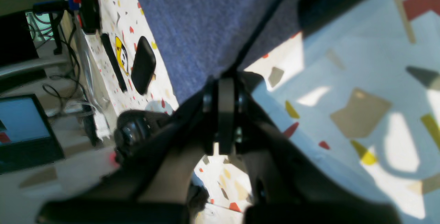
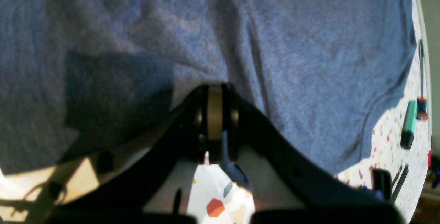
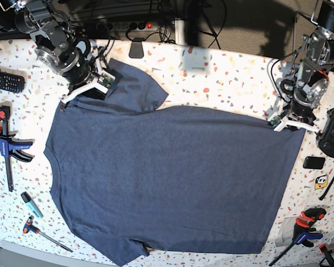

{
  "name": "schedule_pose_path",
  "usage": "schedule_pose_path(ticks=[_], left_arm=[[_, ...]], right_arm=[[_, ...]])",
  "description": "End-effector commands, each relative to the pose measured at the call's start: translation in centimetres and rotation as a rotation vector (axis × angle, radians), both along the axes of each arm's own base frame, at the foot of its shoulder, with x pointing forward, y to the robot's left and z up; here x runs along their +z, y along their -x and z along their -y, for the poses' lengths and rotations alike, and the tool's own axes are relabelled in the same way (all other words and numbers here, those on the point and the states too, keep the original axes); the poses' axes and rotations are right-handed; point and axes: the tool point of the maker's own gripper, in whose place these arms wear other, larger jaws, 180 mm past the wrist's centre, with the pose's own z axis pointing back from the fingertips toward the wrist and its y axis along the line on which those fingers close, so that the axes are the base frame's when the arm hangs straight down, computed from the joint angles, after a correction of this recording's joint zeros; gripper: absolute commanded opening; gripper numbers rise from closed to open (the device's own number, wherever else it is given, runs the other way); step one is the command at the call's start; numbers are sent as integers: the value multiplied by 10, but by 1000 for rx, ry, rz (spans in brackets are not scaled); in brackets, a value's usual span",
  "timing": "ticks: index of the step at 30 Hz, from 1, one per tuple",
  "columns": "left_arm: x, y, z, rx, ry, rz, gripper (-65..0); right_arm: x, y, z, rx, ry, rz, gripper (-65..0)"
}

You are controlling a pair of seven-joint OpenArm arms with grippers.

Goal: Fold the T-shirt properly
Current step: 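Pull the grasped shoulder corners away from the hem to straighten the shirt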

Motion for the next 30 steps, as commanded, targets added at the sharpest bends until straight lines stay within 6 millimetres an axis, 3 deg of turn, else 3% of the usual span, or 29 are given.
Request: schedule_pose_path(ticks=[1,6,12,19,30], left_arm=[[-16,20,-1,33,24,-72,-650],[-14,21,-2,100,122,-71,-650],[0,28,-3,162,303,-78,-650],[24,57,13,145,396,-73,-650],[19,108,16,167,328,-71,-650]], right_arm=[[4,-7,13,-25,41,22,-650],[26,0,7,0,36,75,-650],[48,16,18,-32,71,105,-650],[68,45,26,-74,66,96,-650],[90,100,29,-118,55,37,-650]])
